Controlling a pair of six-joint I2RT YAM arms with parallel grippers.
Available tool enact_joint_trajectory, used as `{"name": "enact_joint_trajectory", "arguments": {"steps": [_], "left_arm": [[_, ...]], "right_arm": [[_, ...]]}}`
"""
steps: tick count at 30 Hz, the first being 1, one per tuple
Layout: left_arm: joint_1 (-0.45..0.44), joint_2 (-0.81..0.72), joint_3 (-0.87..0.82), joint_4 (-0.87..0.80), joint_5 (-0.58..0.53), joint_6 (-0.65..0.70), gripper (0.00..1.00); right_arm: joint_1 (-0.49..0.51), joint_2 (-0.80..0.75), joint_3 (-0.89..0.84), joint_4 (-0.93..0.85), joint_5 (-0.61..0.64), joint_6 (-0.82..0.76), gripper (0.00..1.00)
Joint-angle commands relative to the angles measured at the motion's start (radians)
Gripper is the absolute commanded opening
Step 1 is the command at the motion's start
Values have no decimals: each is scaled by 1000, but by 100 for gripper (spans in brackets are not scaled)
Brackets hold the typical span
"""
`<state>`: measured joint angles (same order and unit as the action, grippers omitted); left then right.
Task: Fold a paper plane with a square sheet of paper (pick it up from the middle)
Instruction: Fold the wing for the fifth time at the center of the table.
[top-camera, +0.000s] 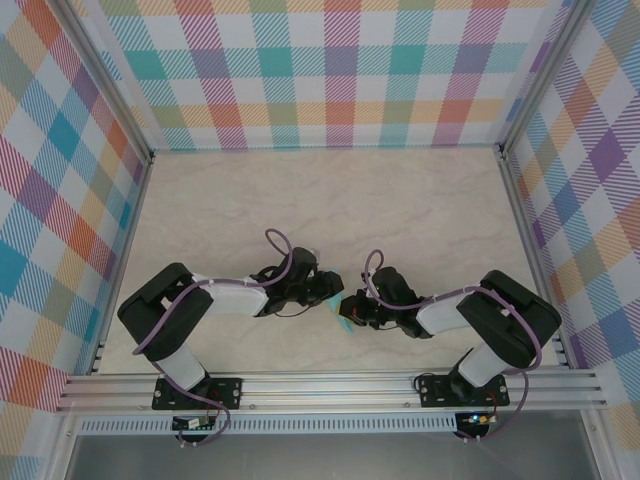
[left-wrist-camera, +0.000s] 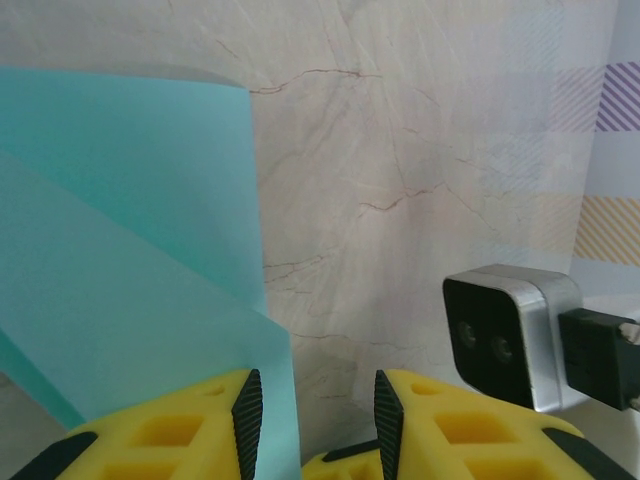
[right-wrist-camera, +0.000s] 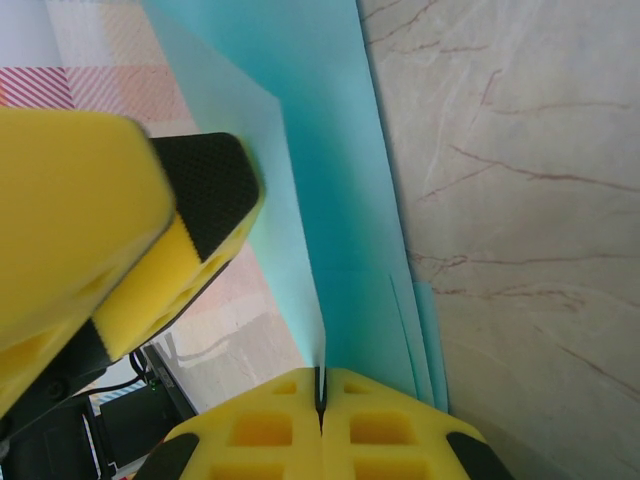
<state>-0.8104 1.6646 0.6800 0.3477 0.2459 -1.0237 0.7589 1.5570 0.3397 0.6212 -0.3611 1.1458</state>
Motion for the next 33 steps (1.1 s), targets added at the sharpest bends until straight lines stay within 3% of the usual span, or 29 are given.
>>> {"name": "enact_joint_trajectory", "arguments": {"steps": [1,9,15,22,27,33], "left_arm": [[-6,27,12,30,-8,14,37],[-6,73,8,23,-27,22,37],[-7,93,9,14,-26,25,37],[-6,99,16,9,-19,29,37],[-6,93,27,5,-7,35,37],[-6,83,49,-41,-11,50,37]], "right_arm": [[-6,11,-5,17,-15,8,5],[-6,-53,1,-178,34,-27,15],[-6,-95,-3,-268,43,-57,16],[-5,-99,1,-363,61,-68,10],[-6,-91,-30,-339,71,-42,7],[-4,-185,-11,-400,69,-115,21]]}}
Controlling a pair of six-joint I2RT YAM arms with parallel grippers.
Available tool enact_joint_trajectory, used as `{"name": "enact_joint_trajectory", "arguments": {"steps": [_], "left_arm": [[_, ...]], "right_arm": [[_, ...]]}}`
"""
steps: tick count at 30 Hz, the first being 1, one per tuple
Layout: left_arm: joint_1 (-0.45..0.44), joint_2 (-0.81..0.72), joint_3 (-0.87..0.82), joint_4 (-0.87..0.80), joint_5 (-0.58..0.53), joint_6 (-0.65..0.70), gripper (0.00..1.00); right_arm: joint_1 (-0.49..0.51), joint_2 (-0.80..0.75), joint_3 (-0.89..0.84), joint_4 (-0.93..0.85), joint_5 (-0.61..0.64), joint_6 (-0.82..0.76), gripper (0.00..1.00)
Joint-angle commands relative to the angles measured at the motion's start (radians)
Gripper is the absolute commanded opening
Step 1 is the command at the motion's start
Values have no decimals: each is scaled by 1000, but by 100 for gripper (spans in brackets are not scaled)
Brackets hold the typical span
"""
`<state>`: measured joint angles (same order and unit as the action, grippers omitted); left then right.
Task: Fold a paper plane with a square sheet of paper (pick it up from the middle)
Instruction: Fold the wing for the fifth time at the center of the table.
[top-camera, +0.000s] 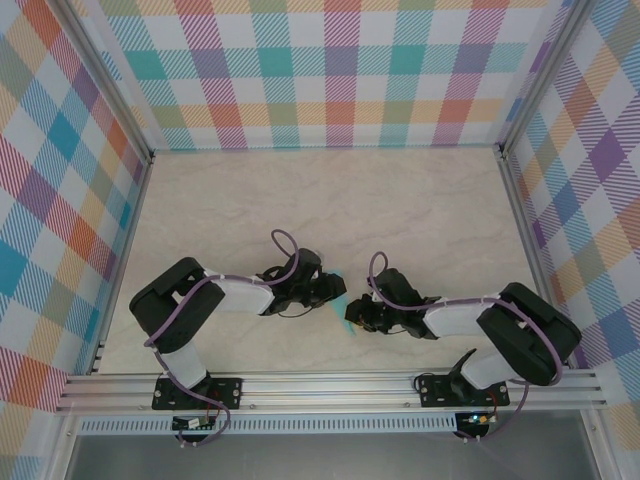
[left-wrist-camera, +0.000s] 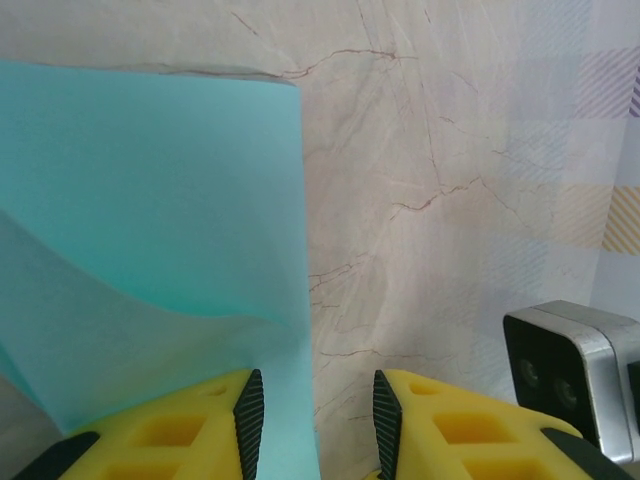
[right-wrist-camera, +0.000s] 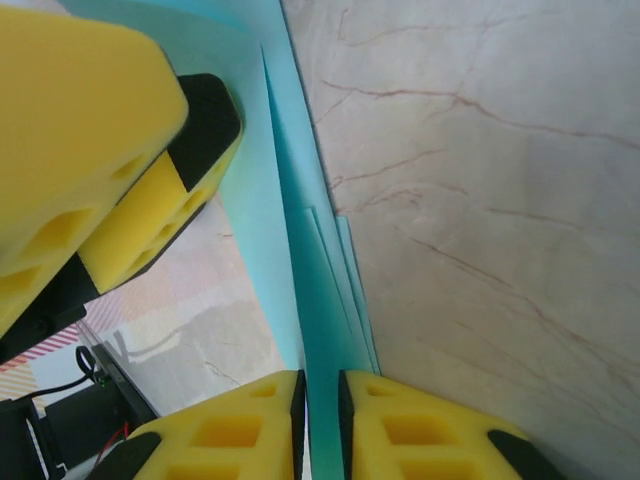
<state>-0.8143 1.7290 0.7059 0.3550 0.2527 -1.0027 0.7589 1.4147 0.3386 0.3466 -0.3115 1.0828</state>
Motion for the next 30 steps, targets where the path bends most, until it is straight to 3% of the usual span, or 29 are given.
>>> {"name": "enact_joint_trajectory", "arguments": {"steps": [1,5,17,23,25,30], "left_arm": [[-3,19,24,-50,-18,29,37],[-2,26,31,-50,-12,27,37],[-3,30,38,-50,-1,25,36],[-2,35,38,-50,1,24,36],[-2,34,40,-50,1,25,36],[-3,40,43,-50,8,24,36]], "right_arm": [[-4,-62,-4,-155,29,-69,22],[-4,-109,-3,-226,30,-117,25],[-4,-156,5,-190,-25,-116,37],[-4,-107,45,-171,-56,-132,42],[-4,-79,62,-183,-62,-142,43],[-4,-5,76,-179,-65,-142,30]]}}
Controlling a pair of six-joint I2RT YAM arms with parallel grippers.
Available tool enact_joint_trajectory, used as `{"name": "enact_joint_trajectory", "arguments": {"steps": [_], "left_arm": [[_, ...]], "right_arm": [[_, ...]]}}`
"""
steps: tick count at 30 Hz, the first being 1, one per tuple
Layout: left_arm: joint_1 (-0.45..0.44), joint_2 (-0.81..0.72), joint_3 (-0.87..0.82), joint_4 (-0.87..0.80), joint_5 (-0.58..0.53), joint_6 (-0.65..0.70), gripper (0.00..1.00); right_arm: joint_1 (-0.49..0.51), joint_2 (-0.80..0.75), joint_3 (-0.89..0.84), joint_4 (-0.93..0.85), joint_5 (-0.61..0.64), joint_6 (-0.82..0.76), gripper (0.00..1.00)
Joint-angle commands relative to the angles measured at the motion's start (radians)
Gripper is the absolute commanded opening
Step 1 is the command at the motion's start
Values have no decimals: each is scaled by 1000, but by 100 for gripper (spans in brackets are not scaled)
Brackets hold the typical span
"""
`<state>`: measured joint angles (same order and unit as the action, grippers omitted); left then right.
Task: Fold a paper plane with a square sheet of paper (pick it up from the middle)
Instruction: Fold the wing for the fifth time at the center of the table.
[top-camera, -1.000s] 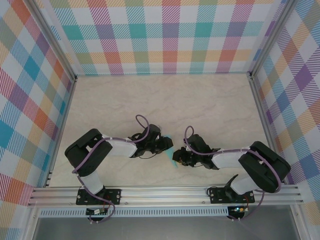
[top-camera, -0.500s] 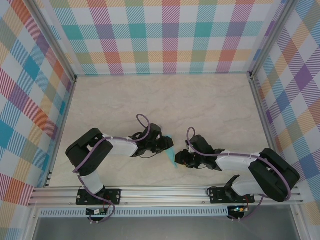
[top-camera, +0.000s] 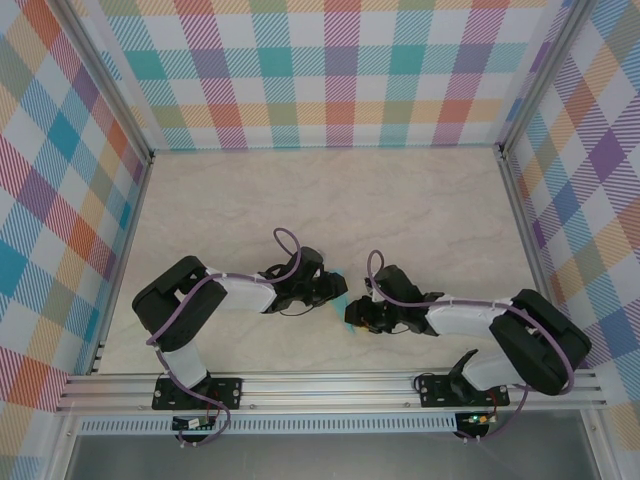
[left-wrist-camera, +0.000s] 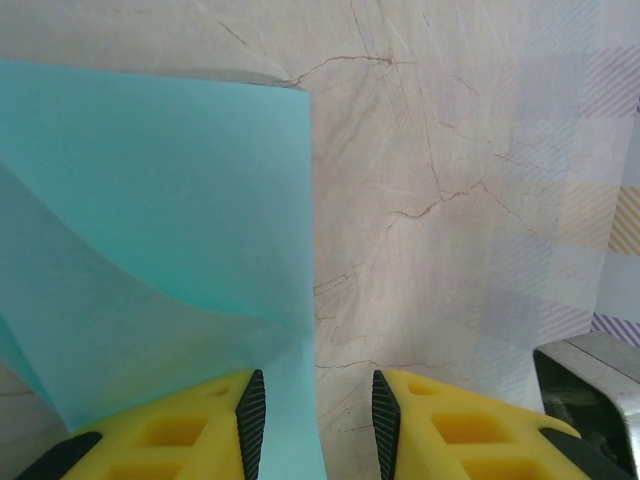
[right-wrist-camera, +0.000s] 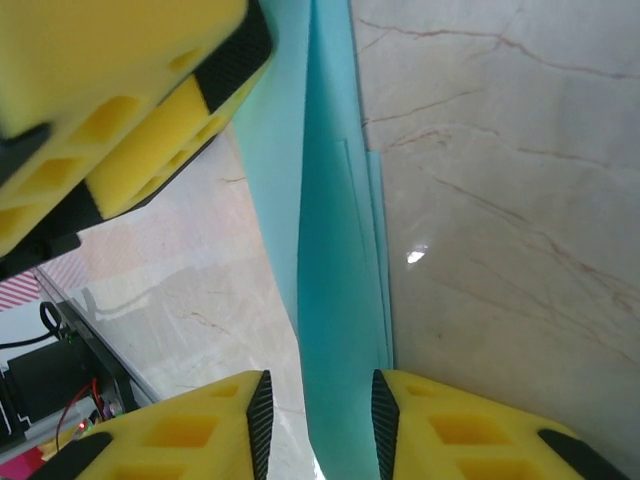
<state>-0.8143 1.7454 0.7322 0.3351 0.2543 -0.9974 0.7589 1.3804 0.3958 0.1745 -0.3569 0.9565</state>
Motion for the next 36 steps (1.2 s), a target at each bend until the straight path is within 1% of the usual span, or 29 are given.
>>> {"name": "enact_joint_trajectory", "arguments": {"steps": [1,4,6,12,14,17,28,31,33,36], "left_arm": [[-2,23,18,-31,4,17,36],[-2,24,18,-29,8,17,36],[-2,23,18,-29,9,16,36],[-2,20,12,-35,8,19,36],[-2,22,11,-38,7,20,36],[-2,21,11,-40,4,16,36],[-2,32,17,-53,8,14,35],[-3,32,17,-53,9,13,35],[-3,31,17,-54,10,13,35],[-3,28,18,-54,8,11,35]], "right_arm": [[-4,41,16,-8,-16,-11,28],[-4,71,1,0,-19,2,22],[-4,77,-11,-1,-21,4,21],[-4,61,-29,-66,-22,-24,20],[-3,66,-31,-76,-39,-38,20],[-1,67,-28,-103,-54,-51,22],[3,-6,14,-196,-76,-95,20],[3,-3,37,-213,-77,-107,16],[4,11,50,-222,-72,-110,12],[9,51,65,-235,-70,-110,10]]}}
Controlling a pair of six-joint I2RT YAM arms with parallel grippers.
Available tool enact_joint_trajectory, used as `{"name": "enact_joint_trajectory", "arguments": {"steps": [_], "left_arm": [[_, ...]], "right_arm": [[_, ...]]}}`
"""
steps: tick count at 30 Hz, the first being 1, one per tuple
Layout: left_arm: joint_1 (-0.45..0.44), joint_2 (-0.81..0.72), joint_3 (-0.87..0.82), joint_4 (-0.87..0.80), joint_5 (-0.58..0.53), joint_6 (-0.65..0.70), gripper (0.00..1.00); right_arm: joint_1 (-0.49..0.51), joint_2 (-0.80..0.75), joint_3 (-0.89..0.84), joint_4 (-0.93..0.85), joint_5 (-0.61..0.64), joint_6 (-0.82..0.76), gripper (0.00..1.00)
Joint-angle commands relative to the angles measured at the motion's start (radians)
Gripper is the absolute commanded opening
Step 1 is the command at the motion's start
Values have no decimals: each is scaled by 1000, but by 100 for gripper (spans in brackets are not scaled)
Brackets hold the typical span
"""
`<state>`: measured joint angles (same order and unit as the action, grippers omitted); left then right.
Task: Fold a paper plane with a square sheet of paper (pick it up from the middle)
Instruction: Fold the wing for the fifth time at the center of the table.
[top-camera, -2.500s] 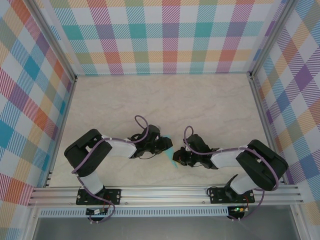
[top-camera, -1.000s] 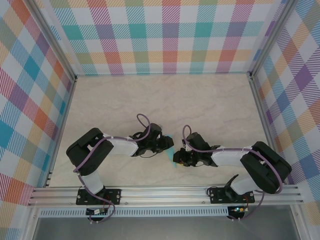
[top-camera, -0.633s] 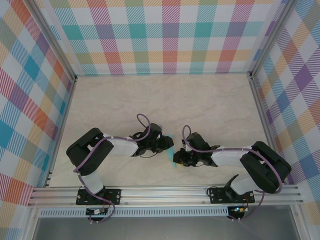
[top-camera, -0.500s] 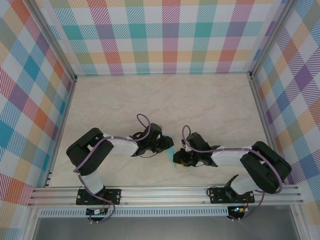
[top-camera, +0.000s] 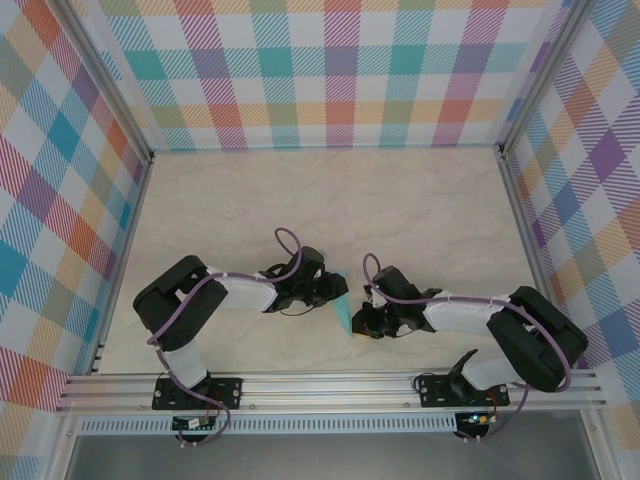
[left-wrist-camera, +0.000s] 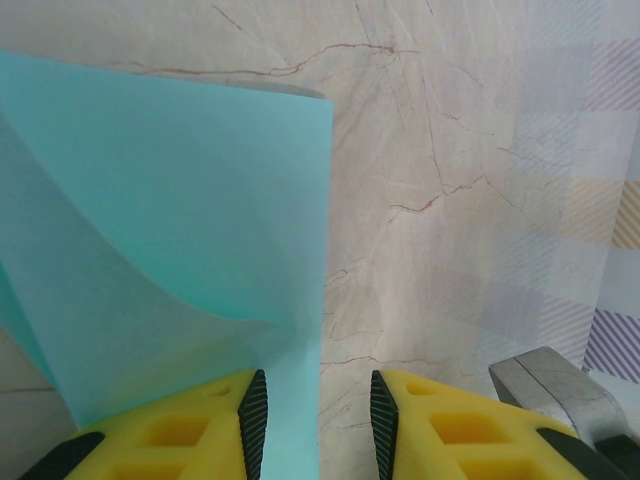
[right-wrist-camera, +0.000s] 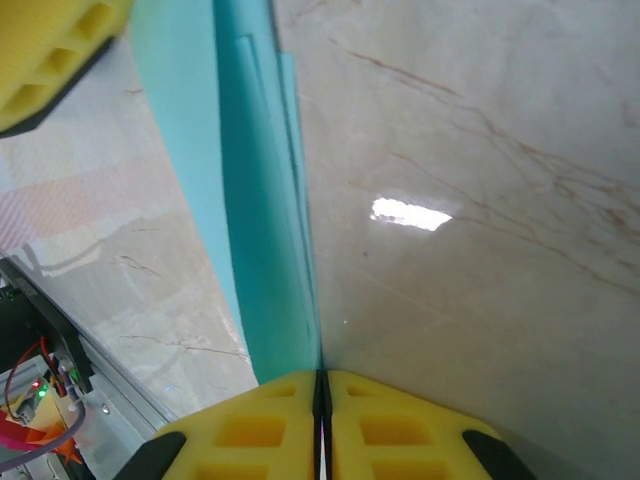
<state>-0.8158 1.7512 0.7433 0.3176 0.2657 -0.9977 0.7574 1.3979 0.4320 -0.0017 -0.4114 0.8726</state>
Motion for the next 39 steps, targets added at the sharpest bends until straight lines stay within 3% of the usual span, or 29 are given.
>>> {"name": "enact_joint_trajectory", "arguments": {"steps": [1,5,12,19,26,39], "left_arm": [[0,23,7,-35,-2,10,35],[-2,24,9,-37,0,10,35],[0,27,10,-38,4,11,35],[0,30,13,-40,5,12,35],[0,31,14,-43,7,15,35],[0,26,10,-51,6,14,35]], "right_arm": [[12,47,33,-65,-12,-26,10],[24,56,37,-104,27,-20,7],[27,-133,47,-182,144,2,19],[26,-137,57,-82,77,28,26],[26,-18,78,13,21,39,19],[29,55,68,-17,5,18,7]]}}
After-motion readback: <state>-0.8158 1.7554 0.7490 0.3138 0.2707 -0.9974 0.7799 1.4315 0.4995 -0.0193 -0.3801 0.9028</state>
